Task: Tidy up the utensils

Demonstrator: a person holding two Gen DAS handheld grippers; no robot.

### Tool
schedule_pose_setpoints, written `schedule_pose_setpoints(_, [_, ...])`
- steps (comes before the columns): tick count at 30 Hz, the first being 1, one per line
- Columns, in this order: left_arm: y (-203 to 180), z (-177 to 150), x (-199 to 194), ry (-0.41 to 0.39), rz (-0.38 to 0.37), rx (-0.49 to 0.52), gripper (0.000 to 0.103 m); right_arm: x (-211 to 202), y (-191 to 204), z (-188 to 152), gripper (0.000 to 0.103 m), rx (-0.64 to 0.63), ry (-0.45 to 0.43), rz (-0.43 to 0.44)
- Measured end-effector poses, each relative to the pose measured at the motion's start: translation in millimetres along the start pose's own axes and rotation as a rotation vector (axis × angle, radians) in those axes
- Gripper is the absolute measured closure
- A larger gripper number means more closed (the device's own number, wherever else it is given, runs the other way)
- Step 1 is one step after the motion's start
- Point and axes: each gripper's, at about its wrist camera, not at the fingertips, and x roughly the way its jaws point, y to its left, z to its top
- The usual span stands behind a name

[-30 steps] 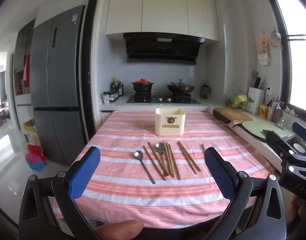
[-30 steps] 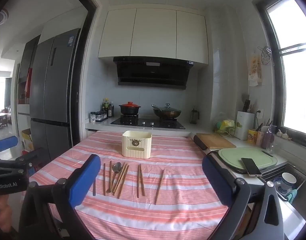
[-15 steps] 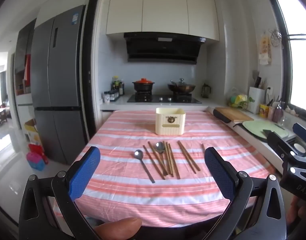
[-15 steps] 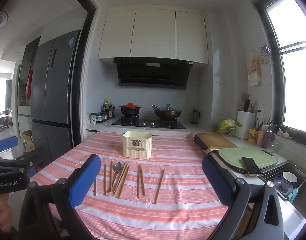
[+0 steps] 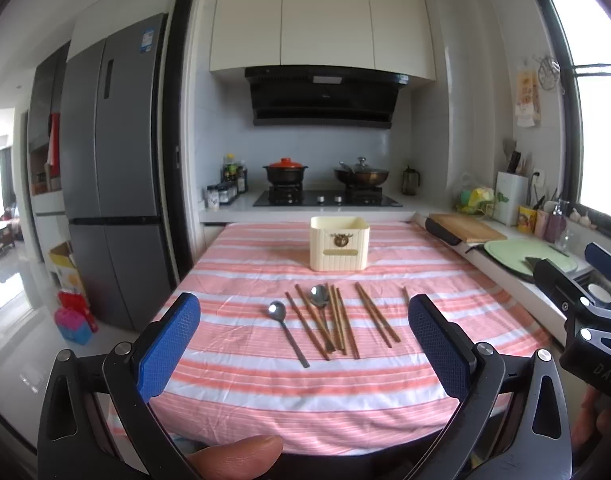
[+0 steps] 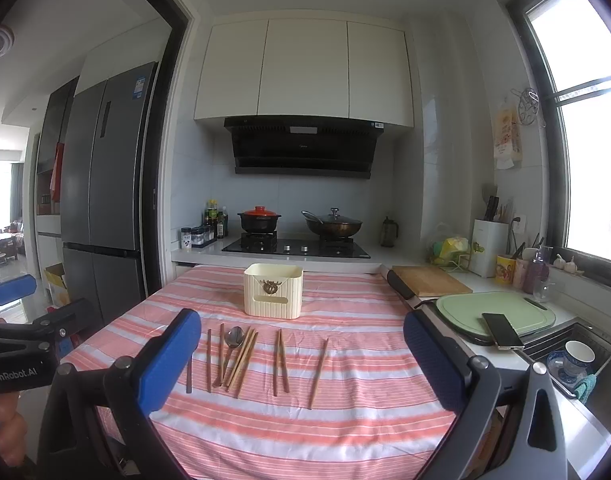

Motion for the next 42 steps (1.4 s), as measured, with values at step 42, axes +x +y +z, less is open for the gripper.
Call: schedule_pose_setpoints(42, [-4.7,3.6,-0.6,0.008,-0.002,0.002,0.0,1.6,0.4,-0.9,0.0,0.007,0.0,-0.002])
